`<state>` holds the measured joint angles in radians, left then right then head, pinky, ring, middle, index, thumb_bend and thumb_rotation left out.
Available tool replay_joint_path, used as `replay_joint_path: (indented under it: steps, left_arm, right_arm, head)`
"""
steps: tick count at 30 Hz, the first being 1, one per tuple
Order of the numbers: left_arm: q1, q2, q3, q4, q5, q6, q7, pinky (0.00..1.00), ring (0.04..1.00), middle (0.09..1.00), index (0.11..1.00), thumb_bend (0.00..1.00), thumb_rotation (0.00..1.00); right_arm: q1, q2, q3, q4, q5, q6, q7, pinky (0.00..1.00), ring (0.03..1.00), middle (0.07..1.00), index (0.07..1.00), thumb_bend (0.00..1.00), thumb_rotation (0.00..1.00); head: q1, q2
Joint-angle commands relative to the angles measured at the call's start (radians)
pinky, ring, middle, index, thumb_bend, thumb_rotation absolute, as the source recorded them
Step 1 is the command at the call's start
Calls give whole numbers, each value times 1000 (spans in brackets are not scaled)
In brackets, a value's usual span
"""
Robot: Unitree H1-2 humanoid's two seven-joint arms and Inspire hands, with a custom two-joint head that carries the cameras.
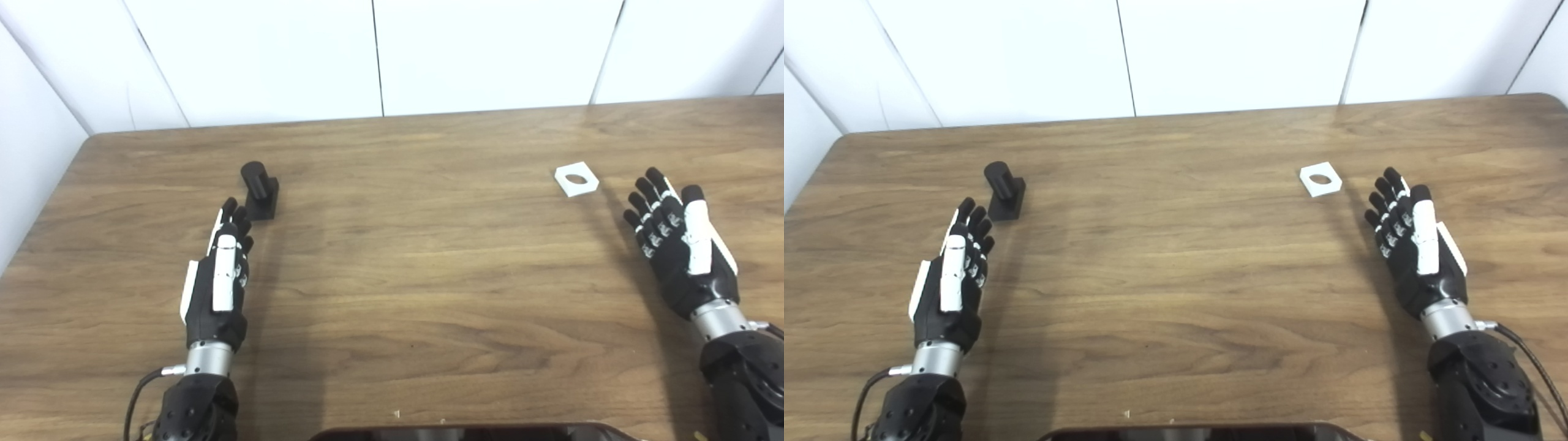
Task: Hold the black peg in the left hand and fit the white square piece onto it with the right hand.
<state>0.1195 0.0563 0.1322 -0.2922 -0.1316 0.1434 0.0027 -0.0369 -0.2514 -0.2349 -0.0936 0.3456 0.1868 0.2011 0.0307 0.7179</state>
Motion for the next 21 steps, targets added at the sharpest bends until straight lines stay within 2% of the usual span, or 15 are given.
replay_joint_path:
  steps: [1,12,16,21]
  left_arm:
    - [-13,2,-3,-40,9,-10,3,1000,1000,1000,1000,432,952]
    - [-18,1,-3,-37,13,-11,3,1000,1000,1000,1000,423,964]
    - [-18,2,-6,-47,22,6,6,1000,1000,1000,1000,433,962]
    - [-27,-3,-14,-71,88,58,38,1000,1000,1000,1000,433,964]
  right_arm:
    - [-33,-14,0,-20,8,-44,14,1000,1000,1000,1000,568,1000]
    - [-38,-10,1,-10,16,-45,14,1000,1000,1000,1000,571,1000]
    - [-39,-12,4,-10,11,-46,15,1000,1000,1000,1000,570,1000]
    - [-41,-10,6,-4,16,-45,16,1000,1000,1000,1000,565,1000]
  head:
    - [2,2]
    - [4,0]
    - [8,-1]
    - [10,-2]
